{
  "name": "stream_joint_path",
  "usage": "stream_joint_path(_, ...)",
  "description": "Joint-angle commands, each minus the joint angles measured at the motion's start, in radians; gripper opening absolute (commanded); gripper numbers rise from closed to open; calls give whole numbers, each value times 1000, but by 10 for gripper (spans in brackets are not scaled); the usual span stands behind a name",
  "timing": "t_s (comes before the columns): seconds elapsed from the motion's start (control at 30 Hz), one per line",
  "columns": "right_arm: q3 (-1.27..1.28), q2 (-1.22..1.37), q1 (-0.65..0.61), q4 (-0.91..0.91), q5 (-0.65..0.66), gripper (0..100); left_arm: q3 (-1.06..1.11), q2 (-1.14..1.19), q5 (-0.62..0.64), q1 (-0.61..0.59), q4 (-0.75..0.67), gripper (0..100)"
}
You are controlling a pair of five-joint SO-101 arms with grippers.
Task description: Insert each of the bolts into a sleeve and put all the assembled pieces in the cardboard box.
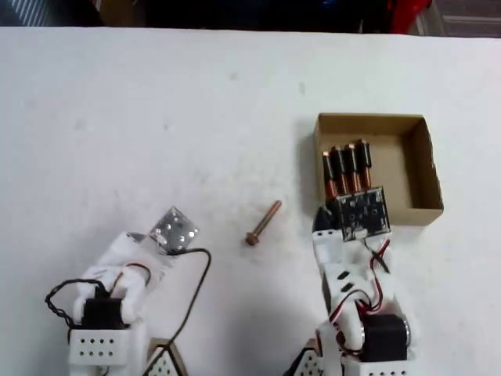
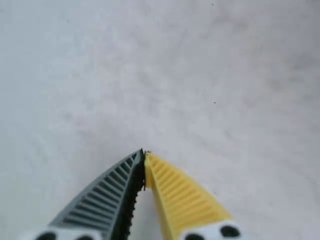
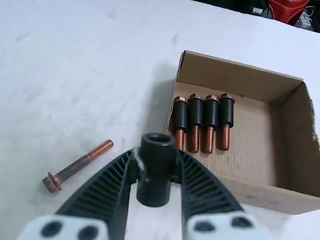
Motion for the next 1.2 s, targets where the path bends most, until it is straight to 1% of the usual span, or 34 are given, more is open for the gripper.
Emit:
stream_joint_path(0.0,37,-104,4,-27,-9,17,-2,-8,-12,-7,5,23)
stream_joint_path(0.2,78,-108,4,-30,-12,17,-25,-5,-18,-7,6,24)
stream_joint_path(0.27,101,-108,4,-48,-44,17,-74,-4,-21,-7,32,24)
stream_joint_path(0.37,150,-108,18,-101,-89,17,-196,-2,-75,-7,110,24)
stream_joint_path(0.53,233,-108,64,-208,-95,17,-367,-2,-120,-7,226,24)
stream_joint_path(0.63,301,-108,62,-291,-95,17,-419,-1,-132,-7,255,24)
stream_joint_path(0.77,348,-108,65,-398,-95,17,-430,15,-147,-4,265,24)
stream_joint_path(0.87,351,-108,61,-432,-95,17,-445,117,-146,-1,244,24)
stream_joint_path(1.03,351,-108,59,-444,-95,17,-551,387,-141,5,189,24)
stream_joint_path(1.17,388,-108,61,-504,-95,17,-684,598,-140,68,209,24)
